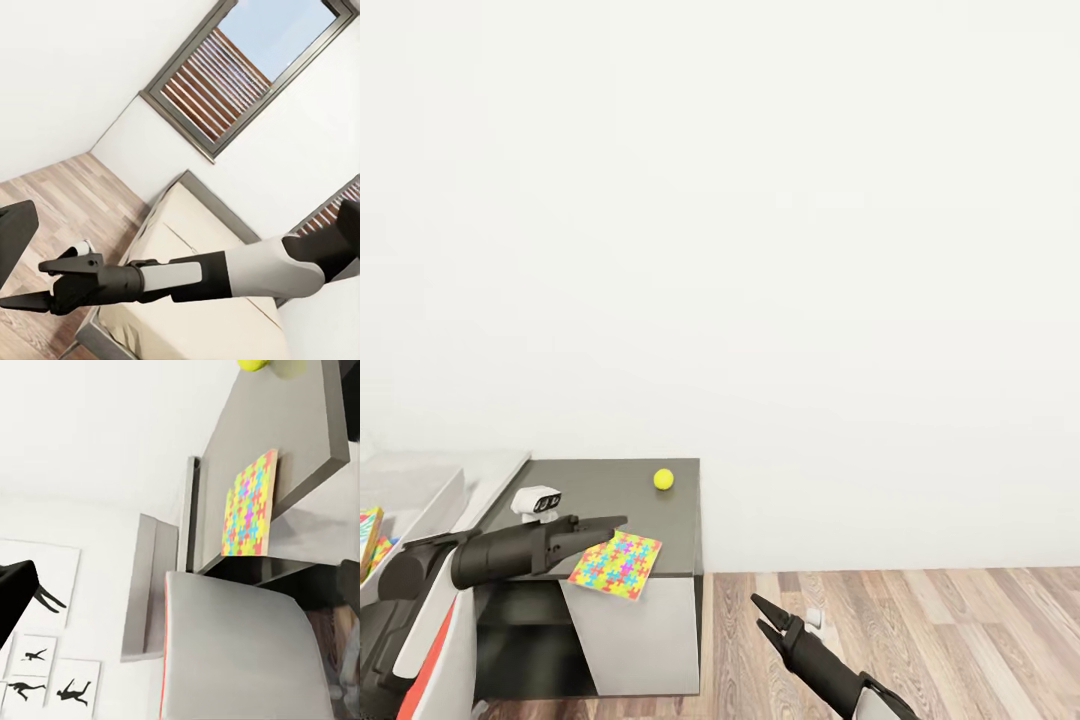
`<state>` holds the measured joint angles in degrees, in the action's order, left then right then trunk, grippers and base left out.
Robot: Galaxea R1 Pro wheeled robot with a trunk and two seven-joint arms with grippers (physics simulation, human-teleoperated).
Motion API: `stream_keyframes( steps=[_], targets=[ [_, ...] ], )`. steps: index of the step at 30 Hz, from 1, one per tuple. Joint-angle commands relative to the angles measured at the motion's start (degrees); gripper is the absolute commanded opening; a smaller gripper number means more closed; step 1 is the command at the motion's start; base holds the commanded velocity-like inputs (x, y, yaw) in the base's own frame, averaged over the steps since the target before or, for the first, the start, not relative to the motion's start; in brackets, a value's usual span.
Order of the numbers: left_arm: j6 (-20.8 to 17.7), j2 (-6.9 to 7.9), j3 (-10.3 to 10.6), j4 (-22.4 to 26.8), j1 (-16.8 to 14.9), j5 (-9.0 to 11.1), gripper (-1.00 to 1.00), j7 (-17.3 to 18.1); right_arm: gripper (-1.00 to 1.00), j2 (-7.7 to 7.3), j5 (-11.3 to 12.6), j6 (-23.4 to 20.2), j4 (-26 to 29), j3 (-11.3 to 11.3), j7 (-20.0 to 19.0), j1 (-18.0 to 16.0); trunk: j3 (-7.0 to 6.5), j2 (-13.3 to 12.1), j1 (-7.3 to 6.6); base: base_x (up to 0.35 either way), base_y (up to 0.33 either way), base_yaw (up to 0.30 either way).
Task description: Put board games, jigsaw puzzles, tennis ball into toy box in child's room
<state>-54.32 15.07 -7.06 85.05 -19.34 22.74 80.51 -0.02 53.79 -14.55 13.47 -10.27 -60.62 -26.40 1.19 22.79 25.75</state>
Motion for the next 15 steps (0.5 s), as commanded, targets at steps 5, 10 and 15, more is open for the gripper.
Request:
stream_keyframes(
  steps=[5, 10, 15],
  targets=[
    [-3.40, -0.14, 0.14, 0.24, -3.24, -0.01, 1.00, -0.22, 1.00, 0.57, 0.38, 0.91, -0.02, -0.54, 5.49, -0.05, 0.13, 0.12, 0.04, 0.000, 0.000, 0.000],
    [-5.17, -1.12, 1.14, 0.22, -11.00, -0.15, 1.00, -1.24, 1.00, 1.82, 0.30, 0.90, -0.02, -0.54, 13.67, -0.05, 0.13, 0.12, 0.04, 0.000, 0.000, 0.000],
    [-5.68, -3.54, 5.45, -0.16, -16.84, -0.22, 1.00, -5.43, 1.00, 4.36, 0.23, 0.81, 0.03, -0.58, 19.02, -0.05, 0.13, 0.12, 0.04, 0.000, 0.000, 0.000]
  ],
)
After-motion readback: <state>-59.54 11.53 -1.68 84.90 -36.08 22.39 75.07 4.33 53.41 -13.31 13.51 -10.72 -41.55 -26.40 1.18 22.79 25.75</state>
